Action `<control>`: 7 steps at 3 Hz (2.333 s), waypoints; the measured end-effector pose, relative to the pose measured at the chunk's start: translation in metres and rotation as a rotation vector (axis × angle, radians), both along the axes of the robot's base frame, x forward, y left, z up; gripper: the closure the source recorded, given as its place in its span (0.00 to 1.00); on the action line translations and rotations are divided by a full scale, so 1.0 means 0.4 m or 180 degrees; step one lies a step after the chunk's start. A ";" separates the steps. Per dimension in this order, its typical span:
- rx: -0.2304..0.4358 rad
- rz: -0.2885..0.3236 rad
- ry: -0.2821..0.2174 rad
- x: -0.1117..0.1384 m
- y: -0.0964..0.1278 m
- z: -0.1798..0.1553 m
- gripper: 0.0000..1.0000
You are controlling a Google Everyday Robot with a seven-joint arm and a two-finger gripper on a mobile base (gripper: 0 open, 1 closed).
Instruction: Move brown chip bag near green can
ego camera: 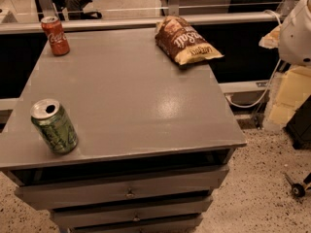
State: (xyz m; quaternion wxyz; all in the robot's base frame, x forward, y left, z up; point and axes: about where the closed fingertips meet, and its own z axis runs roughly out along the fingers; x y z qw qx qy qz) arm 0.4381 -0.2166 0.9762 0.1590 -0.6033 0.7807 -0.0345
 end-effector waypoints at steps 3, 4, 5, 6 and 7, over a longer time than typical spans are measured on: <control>0.0410 0.0153 -0.0309 0.223 0.090 -0.025 0.00; 0.0674 0.0198 -0.0517 0.345 0.149 -0.035 0.00; 0.0685 0.0201 -0.0526 0.344 0.151 -0.034 0.00; 0.0849 0.0087 -0.0661 0.387 0.174 -0.042 0.00; 0.1154 -0.0103 -0.0909 0.503 0.225 -0.048 0.00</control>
Offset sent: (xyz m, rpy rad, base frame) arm 0.0943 0.0328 -0.0089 0.1354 -0.1013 0.0464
